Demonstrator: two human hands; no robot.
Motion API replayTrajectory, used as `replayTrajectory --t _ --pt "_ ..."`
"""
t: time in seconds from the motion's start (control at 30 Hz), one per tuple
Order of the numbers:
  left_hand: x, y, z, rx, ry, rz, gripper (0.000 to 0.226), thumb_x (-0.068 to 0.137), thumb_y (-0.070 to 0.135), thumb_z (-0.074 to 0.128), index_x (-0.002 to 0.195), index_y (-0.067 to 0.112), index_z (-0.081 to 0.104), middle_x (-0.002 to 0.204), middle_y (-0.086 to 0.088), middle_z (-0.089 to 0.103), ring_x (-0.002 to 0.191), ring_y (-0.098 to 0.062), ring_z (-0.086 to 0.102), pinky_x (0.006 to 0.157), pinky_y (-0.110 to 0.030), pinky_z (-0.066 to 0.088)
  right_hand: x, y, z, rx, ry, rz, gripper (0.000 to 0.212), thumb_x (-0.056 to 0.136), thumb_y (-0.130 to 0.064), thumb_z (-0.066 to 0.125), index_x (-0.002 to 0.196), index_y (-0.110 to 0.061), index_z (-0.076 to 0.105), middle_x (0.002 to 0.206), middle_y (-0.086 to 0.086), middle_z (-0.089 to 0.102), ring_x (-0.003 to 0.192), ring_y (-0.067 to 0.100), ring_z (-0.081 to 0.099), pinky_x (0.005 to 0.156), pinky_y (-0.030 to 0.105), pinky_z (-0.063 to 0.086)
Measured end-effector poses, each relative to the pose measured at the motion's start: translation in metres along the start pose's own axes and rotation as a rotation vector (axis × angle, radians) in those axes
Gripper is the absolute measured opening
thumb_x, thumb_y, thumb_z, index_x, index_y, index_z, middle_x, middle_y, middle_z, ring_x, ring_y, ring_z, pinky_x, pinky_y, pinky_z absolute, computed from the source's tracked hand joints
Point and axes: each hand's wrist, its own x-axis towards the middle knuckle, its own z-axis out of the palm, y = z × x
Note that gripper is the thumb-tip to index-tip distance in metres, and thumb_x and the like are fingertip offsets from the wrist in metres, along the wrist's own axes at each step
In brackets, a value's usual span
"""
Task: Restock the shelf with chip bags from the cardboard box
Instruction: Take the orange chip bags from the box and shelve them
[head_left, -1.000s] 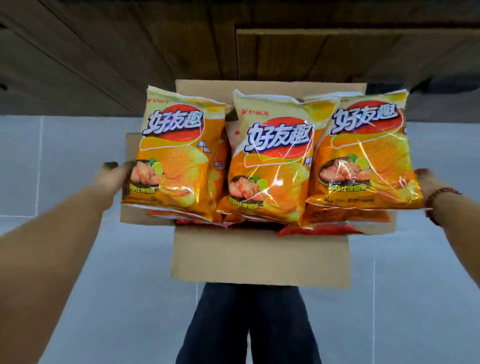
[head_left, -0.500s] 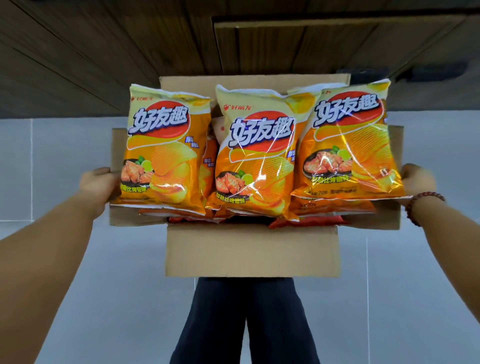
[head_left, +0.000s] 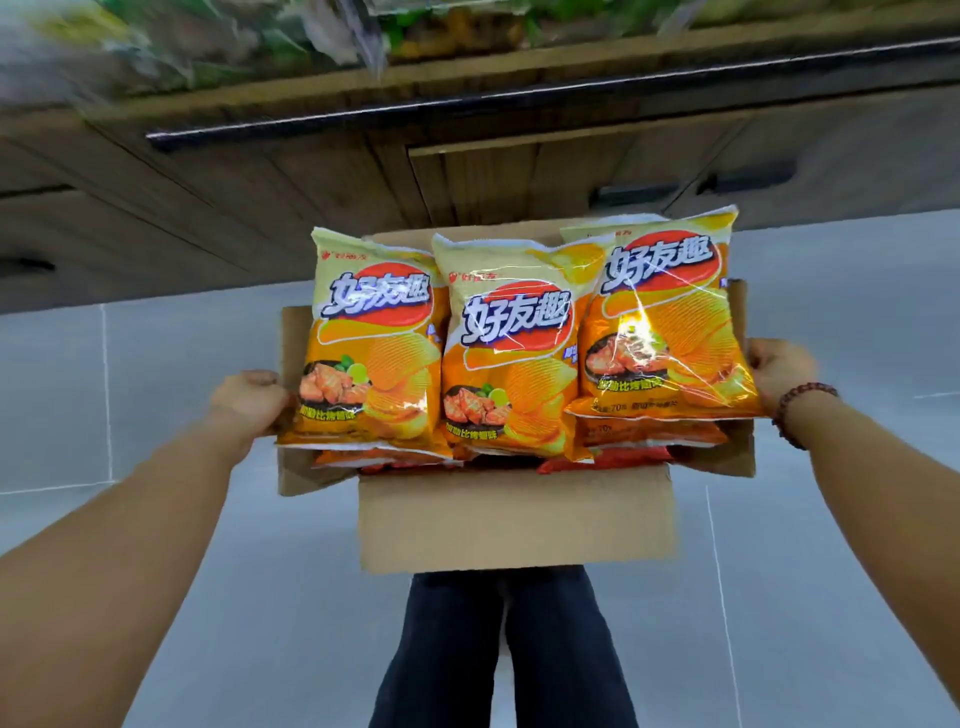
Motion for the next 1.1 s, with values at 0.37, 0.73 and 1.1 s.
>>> replayTrajectory --t 0.37,0.73,1.1 --pt "-0.147 0.073 -0.01 0.217 -0.102 0.267 0.019 0.09 0.007 0.053 0.073 0.003 0.06 0.079 -0.018 0.058 0.077 -0.03 0.057 0.073 -0.037 0.053 -0.154 0.1 -0.11 0.165 0.162 0.184 0.023 0.087 -0.016 0.066 0.098 0.004 0.067 0.097 0.022 0.067 0.084 0.027 0.053 0.079 0.034 0.043" --pt "-0.335 0.253 0.06 0.529 -0.112 0.809 0.02 0.088 0.007 0.055 0.071 0.004 0.063 0.095 -0.025 0.067 0.09 -0.035 0.064 0.062 -0.034 0.045 -0.303 0.243 -0.219 0.406 0.39 0.435 0.034 0.087 -0.017 0.066 0.109 0.009 0.065 0.11 0.028 0.066 0.104 0.04 0.06 0.088 0.042 0.047" --pt "-0.55 0.42 0.161 0.577 -0.194 1.257 0.027 0.092 0.022 0.052 0.081 0.002 0.065 0.099 -0.028 0.063 0.093 -0.039 0.059 0.074 -0.035 0.043 -0.417 0.351 -0.301 0.673 0.703 0.65 0.029 0.088 -0.009 0.062 0.108 0.012 0.064 0.115 0.032 0.063 0.113 0.042 0.057 0.089 0.039 0.043"
